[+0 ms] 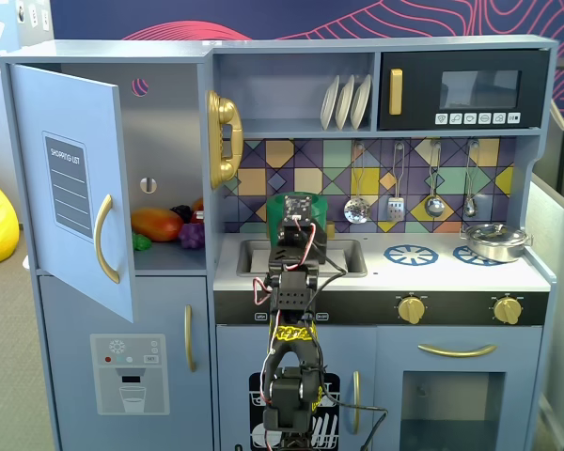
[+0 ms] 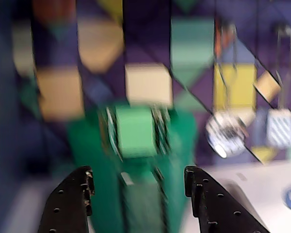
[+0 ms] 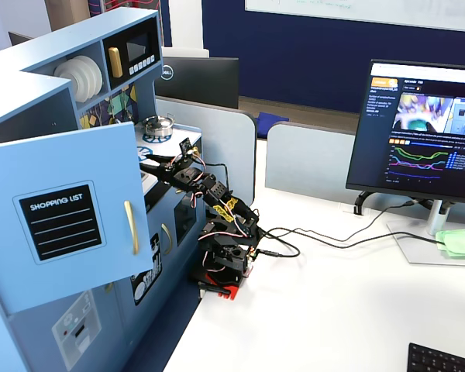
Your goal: Take off the lid from the green recipient and place it on the counter
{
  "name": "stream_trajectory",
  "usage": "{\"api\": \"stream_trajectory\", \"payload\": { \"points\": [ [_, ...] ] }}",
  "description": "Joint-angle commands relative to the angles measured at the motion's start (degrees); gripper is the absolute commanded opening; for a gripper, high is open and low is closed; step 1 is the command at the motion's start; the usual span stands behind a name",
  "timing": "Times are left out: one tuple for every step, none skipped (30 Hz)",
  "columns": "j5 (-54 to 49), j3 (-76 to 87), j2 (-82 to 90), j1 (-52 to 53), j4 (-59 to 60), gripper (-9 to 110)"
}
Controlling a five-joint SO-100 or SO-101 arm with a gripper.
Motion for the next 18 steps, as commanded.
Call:
{"api": "stream_trajectory", "payload": {
  "points": [
    [1.23,-5.63,-4.39,-0.44,-3.87,13],
    [0.88,-6.24,-5.36,-0.18,-4.04,12],
    [0.79,-7.12,-6.33,0.26,-3.69,11],
    [0.62,-8.0,-7.21,0.35,-3.25,11],
    [0.35,-8.88,-8.17,0.44,-2.72,11],
    [0.0,-9.93,-9.14,0.62,-1.85,11],
    [-0.09,-11.16,-10.2,0.62,-0.79,10],
    [-0.79,-12.3,-11.34,0.62,0.53,10],
    [-2.2,-13.45,-12.3,0.62,2.2,11],
    [-3.16,-14.24,-13.18,0.7,2.9,12],
    [-3.08,-14.85,-14.06,0.79,2.9,14],
    [-2.72,-15.64,-14.85,0.7,2.81,15],
    [-2.64,-16.35,-15.56,0.7,3.16,16],
    [-2.72,-16.96,-16.17,0.7,3.78,16],
    [-2.72,-17.49,-16.79,0.79,4.31,18],
    [-2.81,-18.11,-17.4,1.05,4.83,20],
    [-3.08,-18.81,-18.19,1.23,5.36,22],
    [-2.9,-19.69,-18.9,1.23,5.62,25]
  ]
}}
